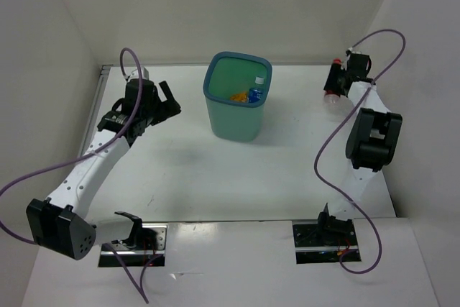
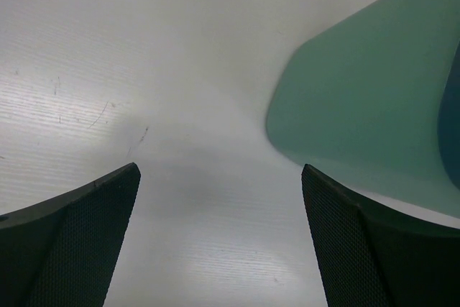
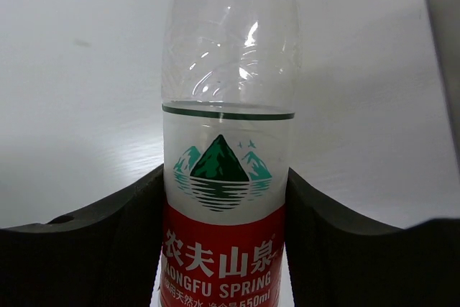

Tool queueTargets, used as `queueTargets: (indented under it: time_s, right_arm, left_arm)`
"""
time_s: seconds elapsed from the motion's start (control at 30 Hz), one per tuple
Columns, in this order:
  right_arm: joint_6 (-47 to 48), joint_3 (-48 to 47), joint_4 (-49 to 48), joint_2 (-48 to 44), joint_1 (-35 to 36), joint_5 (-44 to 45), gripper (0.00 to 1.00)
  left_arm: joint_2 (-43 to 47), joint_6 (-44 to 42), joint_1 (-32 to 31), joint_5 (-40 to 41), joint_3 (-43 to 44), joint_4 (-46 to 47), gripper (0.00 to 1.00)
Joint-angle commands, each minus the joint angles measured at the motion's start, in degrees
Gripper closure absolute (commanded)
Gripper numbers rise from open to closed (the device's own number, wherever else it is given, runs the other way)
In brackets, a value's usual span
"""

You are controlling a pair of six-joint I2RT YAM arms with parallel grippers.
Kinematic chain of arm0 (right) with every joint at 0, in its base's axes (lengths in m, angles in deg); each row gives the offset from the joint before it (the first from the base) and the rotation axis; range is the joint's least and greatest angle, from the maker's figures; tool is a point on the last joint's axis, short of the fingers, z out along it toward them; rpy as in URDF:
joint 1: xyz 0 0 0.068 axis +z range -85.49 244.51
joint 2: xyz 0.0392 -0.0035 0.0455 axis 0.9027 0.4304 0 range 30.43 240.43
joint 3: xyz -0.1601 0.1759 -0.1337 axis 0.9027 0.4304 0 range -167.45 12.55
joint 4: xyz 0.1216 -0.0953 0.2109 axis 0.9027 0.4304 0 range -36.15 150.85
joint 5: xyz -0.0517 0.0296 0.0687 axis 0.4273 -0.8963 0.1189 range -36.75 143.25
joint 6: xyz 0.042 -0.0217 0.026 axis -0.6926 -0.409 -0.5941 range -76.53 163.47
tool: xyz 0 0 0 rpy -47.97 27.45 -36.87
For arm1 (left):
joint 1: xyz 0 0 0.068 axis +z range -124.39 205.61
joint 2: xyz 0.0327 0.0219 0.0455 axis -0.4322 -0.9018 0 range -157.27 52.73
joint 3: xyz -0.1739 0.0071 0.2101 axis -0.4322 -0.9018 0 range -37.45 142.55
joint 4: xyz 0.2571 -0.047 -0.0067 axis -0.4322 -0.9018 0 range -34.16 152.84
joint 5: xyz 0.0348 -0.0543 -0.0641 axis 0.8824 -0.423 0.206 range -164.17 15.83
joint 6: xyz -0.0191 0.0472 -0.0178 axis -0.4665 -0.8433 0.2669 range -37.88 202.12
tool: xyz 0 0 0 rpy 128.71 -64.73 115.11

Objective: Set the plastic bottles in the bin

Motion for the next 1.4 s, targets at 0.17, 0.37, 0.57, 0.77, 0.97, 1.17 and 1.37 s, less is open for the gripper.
queueTargets:
  time_s: [0.17,0.37,0.57,0.77,0.97,1.17,1.37]
  right_arm:
    - [0.8,5.0,-17.1,-35.8,18.5,-6.1,0.65]
    - [-0.2,2.5,-23.2,-38.4,35.5,-7.6,0.63]
    - [1.4,-1.9,-22.1,-28.7,45.7,-4.8,0.62]
    - [0.8,-1.8,-22.2,-20.6,46.3,-2.1,0.57]
    - [1.4,0.3,-21.2,-22.6,46.3,-0.2,0.31]
    - [1.9,3.8,-20.7,-30.3,46.3,7.5,0.0]
    - [-16.2,-4.1,-0.2,-34.0,40.5,29.4,0.0]
  left_arm:
    - [0.8,-0.1,0.8,-4.0,-3.2,2.8,0.0]
    - [1.4,-0.1,1.3,-4.1,-3.2,2.3,0.0]
    - [2.5,-0.1,1.3,-4.1,-3.2,1.7,0.0]
    - [3.1,-0.1,1.3,-4.1,-3.2,1.7,0.0]
    - [3.1,0.4,1.3,-4.1,-3.2,1.2,0.0]
    - [3.1,0.4,1.3,-4.1,-2.7,1.2,0.0]
    - [2.1,0.4,1.9,-2.8,-1.7,0.7,0.0]
